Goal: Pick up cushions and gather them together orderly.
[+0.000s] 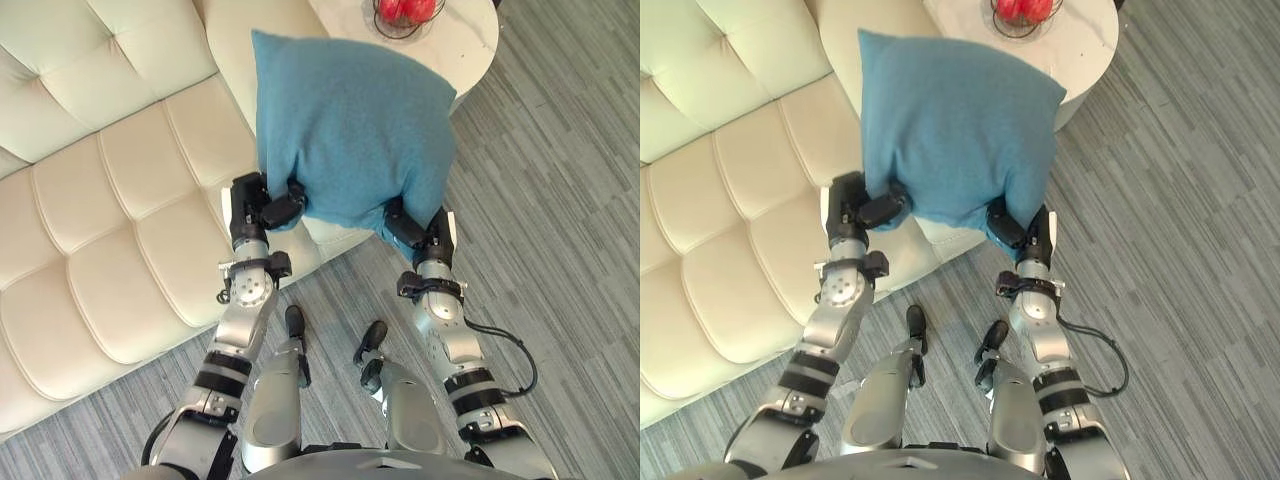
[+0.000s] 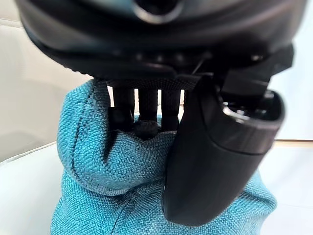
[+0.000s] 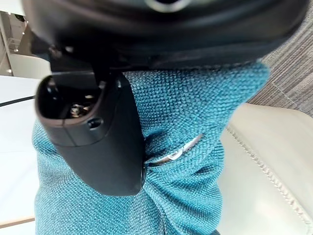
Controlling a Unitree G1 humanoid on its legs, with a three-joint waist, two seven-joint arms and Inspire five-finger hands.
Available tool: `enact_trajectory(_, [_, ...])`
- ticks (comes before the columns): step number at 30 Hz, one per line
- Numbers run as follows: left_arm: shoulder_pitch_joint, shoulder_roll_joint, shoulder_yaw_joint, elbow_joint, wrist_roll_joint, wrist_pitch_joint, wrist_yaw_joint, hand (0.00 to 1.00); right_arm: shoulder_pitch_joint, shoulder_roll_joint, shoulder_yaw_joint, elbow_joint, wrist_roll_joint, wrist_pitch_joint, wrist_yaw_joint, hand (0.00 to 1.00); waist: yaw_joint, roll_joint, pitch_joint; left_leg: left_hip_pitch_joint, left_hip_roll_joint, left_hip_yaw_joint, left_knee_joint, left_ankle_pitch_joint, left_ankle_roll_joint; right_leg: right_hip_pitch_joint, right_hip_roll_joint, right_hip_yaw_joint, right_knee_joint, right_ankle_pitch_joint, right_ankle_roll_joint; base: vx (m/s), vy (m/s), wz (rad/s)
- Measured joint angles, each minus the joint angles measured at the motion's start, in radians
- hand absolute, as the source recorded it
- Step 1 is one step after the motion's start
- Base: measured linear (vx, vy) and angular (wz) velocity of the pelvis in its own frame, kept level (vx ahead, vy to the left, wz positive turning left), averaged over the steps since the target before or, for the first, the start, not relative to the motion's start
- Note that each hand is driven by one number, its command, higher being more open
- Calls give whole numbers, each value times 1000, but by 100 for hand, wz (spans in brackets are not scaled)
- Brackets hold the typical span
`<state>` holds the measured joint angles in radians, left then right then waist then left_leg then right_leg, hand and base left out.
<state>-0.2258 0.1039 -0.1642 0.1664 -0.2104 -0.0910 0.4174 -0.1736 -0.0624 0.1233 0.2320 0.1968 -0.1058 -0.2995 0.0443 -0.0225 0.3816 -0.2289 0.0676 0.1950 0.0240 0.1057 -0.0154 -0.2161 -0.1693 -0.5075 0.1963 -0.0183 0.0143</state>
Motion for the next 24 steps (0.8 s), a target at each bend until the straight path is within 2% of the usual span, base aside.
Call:
enact_trajectory(1, [58, -12, -11, -33, 0, 0, -7, 0, 46, 0, 0, -16, 0, 0, 13, 0, -2, 1, -27, 24, -2, -12, -32, 13, -3, 17, 0, -13, 0, -11, 0, 91, -63, 29])
enact_trajectory(4, [145, -27, -17, -75, 0, 0, -21, 0, 107, 1, 2, -34, -9, 1, 32, 0, 0, 2, -59, 72, -3, -19, -57, 16, -7, 57, -2, -24, 1, -28, 6, 66, -33, 15])
enact_trajectory(5, [211, -39, -20, -97, -7, 0, -31, 0, 154, 1, 9, -59, -23, 2, 43, 0, 0, 10, -97, 93, -5, -24, -67, 16, -7, 79, -2, -32, 0, -37, 10, 69, -28, 14])
enact_trajectory(7, [263, -47, -24, -123, -21, 0, -34, 0, 189, 0, 15, -93, -48, 2, 52, 0, 0, 21, -110, 126, -5, -29, -76, 16, -7, 112, -2, -38, -2, -44, 15, 60, -29, 12])
enact_trajectory(9, [338, -59, -26, -164, -25, 0, -45, 0, 237, 0, 24, -138, -94, 2, 56, 0, 0, 35, -149, 151, -4, -39, -85, 15, -8, 141, 0, -45, -9, -49, 15, 24, -16, 10])
enact_trajectory(13, [403, -60, -30, -216, -25, -5, -57, 0, 287, -1, 35, -199, -135, 3, 60, 0, 3, 45, -175, 189, -1, -49, -82, 10, -15, 190, 6, -54, -20, -49, 16, -3, -14, 9])
enact_trajectory(17, [417, -59, -56, -217, -25, -18, -57, 0, 310, -10, 34, -220, -160, 2, 55, 0, 1, 57, -200, 166, 2, -95, -6, -14, -23, 232, 19, -86, -30, -50, 14, -60, -24, 28])
enact_trajectory(19, [419, -59, -63, -217, -26, -18, -57, 0, 309, -31, 34, -220, -168, 1, 51, 0, 1, 76, -210, 120, 13, -124, 55, -30, -34, 227, 31, -97, -25, -54, 10, -116, -44, 32])
enact_trajectory(22, [425, -60, -77, -216, -43, -18, -57, 0, 306, -56, 34, -219, -184, 1, 45, 0, 4, 103, -229, 73, 26, -141, 67, -40, -39, 194, 29, -122, 5, -64, -10, -103, -34, 29])
enact_trajectory(23, [426, -59, -92, -216, -57, -18, -57, 0, 304, -62, 24, -218, -202, 2, 40, 0, 2, 105, -233, 63, 37, -80, 83, -77, 4, 192, 17, -153, -9, -57, -19, -90, -25, 45])
enact_trajectory(24, [424, -60, -110, -216, -60, -19, -58, 0, 302, -64, 13, -216, -207, 3, 26, 0, -2, 103, -233, 28, 60, -26, 170, -128, 34, 186, 0, -172, -6, -54, -24, -58, -20, 51])
